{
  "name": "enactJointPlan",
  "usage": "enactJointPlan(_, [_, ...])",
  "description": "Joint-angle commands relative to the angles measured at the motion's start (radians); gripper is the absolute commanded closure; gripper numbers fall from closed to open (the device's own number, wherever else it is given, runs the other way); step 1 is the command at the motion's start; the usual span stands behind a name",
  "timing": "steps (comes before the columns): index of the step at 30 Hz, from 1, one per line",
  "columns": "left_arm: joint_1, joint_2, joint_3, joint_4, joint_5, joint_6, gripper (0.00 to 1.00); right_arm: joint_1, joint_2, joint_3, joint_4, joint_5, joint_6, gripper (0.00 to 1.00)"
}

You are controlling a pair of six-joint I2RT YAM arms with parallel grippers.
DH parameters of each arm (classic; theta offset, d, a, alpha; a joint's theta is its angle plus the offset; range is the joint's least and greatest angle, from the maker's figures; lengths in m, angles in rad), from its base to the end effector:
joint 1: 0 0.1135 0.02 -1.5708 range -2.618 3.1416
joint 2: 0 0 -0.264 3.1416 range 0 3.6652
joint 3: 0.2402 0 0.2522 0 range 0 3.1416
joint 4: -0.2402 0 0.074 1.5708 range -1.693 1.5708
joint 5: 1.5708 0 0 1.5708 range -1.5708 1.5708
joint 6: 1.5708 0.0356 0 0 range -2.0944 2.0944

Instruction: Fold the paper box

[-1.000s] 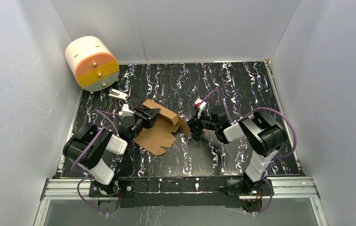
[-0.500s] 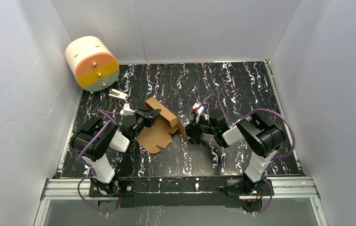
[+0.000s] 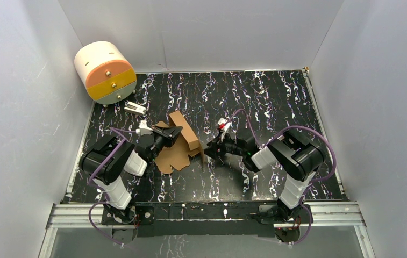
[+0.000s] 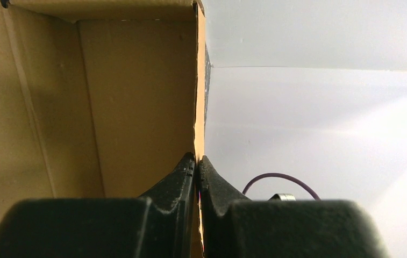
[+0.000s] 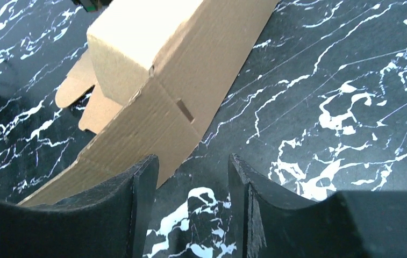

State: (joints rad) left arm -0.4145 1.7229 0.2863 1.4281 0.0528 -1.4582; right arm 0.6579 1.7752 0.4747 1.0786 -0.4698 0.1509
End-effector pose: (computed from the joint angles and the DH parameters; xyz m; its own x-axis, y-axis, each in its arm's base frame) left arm 0.2389 -0.1071 0.1388 -0.4485 -0.8867 -0.1119 0.0429 0.1037 -0.9937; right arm 0.2275 0.1962 0.1287 -0.3067 -0.0676 -0.9494 -0.8583 0.4508 0.2451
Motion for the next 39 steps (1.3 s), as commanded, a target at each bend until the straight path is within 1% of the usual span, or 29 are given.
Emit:
enactJointPlan(1, [-0.020,-0.036,-0.024,0.039,-0.005,0.010,0.95,0.029,-0.020,-0.002,0.146,0.073,0.053,0.40])
enactJointPlan(9, [-0.046,-0.079,-0.046,0.043,-0.034,0.012,0.96,0.063,0.012,0.003,0.225,0.177,0.088,0.39])
enactJointPlan(13, [-0.045,-0.095,-0.055,0.042,-0.039,0.031,0.95,0.062,-0.058,-0.022,0.132,0.247,0.042,0.37])
enactJointPlan(16, [-0.044,-0.086,-0.055,0.040,-0.039,0.041,0.95,0.063,-0.146,-0.029,-0.041,0.275,-0.011,0.37])
enactJointPlan(18, [-0.044,-0.076,-0.057,0.040,-0.039,0.041,0.95,0.064,-0.201,-0.028,-0.144,0.305,0.000,0.38])
enactJointPlan(21, [-0.044,-0.071,-0.058,0.040,-0.038,0.054,0.94,0.077,-0.313,0.023,-0.429,0.357,0.053,0.38])
enactJointPlan(25, [-0.044,-0.070,-0.059,0.040,-0.038,0.073,0.93,0.132,-0.461,0.135,-0.791,0.428,0.120,0.38])
enactJointPlan(28, [-0.044,-0.071,-0.067,0.040,-0.039,0.078,0.93,0.169,-0.520,0.222,-0.979,0.452,0.183,0.37])
enactJointPlan(30, [-0.044,-0.067,-0.069,0.040,-0.039,0.085,0.93,0.193,-0.527,0.273,-1.058,0.449,0.213,0.36])
enactJointPlan(32, [-0.044,-0.062,-0.070,0.040,-0.039,0.082,0.93,0.233,-0.498,0.336,-1.147,0.460,0.232,0.36])
enactJointPlan(35, [-0.044,-0.057,-0.069,0.040,-0.039,0.081,0.92,0.285,-0.434,0.423,-1.248,0.532,0.252,0.36])
enactJointPlan(39, [-0.045,-0.060,-0.067,0.041,-0.039,0.080,0.91,0.333,-0.356,0.501,-1.320,0.623,0.258,0.38])
